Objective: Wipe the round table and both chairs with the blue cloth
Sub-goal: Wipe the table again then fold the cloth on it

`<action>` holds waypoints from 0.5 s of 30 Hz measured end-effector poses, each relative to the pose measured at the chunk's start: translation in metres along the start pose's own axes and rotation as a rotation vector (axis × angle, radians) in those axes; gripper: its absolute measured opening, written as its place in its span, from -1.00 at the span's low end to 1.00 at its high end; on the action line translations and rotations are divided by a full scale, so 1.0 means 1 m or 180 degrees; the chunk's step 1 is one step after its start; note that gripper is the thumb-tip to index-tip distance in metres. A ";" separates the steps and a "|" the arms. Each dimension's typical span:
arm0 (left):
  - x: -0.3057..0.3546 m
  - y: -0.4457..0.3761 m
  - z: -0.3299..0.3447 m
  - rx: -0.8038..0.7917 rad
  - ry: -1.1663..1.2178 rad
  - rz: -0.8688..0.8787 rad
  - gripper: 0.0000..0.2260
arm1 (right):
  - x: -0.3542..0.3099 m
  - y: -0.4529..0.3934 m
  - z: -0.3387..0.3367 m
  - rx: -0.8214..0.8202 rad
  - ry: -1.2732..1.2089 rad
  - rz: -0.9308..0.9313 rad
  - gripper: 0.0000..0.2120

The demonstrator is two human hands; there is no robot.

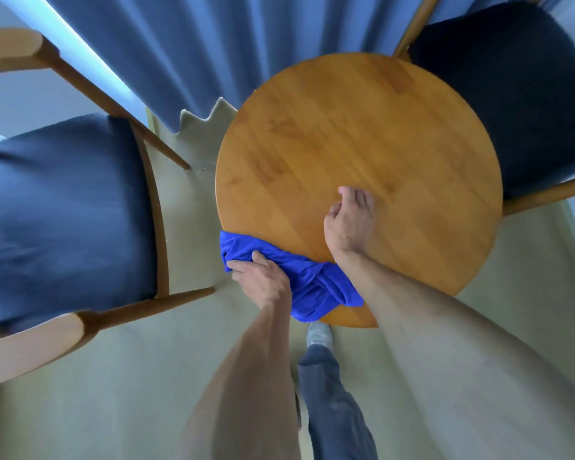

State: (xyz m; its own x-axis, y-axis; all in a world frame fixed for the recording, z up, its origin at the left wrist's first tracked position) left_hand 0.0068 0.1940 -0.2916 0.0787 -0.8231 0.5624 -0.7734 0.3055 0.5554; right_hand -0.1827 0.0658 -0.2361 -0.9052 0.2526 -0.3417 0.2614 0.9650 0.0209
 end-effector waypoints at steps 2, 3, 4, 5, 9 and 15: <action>0.016 -0.019 -0.001 0.0097 -0.0101 0.0179 -0.49 | -0.003 -0.017 0.008 -0.0025 0.0114 -0.0087 -0.64; 0.025 -0.029 -0.002 0.0120 -0.0173 0.0293 -0.49 | -0.002 -0.023 0.013 -0.0081 0.0196 -0.0072 -0.63; 0.035 -0.041 -0.001 0.0133 -0.0260 0.0414 -0.50 | -0.002 -0.029 0.020 -0.0144 0.0267 -0.0055 -0.62; 0.046 -0.051 0.000 0.0139 -0.0360 0.0542 -0.50 | -0.002 -0.035 0.025 -0.0188 0.0317 -0.0059 -0.62; 0.097 -0.082 0.012 0.0263 -0.0841 0.1007 -0.48 | -0.017 -0.058 0.042 -0.0181 0.0365 -0.0101 -0.58; 0.173 -0.118 0.049 0.0128 -0.1471 0.1540 -0.45 | -0.043 -0.123 0.050 -0.0191 0.0431 -0.0065 -0.38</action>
State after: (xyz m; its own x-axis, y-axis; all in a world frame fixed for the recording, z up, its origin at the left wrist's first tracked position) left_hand 0.0813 -0.0079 -0.2899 -0.5533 -0.7210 0.4172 -0.6774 0.6809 0.2783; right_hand -0.1592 -0.0674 -0.2710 -0.9481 0.2361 -0.2128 0.2256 0.9715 0.0729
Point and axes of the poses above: each hand's wrist, its own y-axis away from the middle knuckle, its own z-axis out of the palm, x = y × z, the point moved 7 cm from there along -y, towards the middle knuckle, and after that the axes turned 11 degrees about y, right-handed, at the moved point
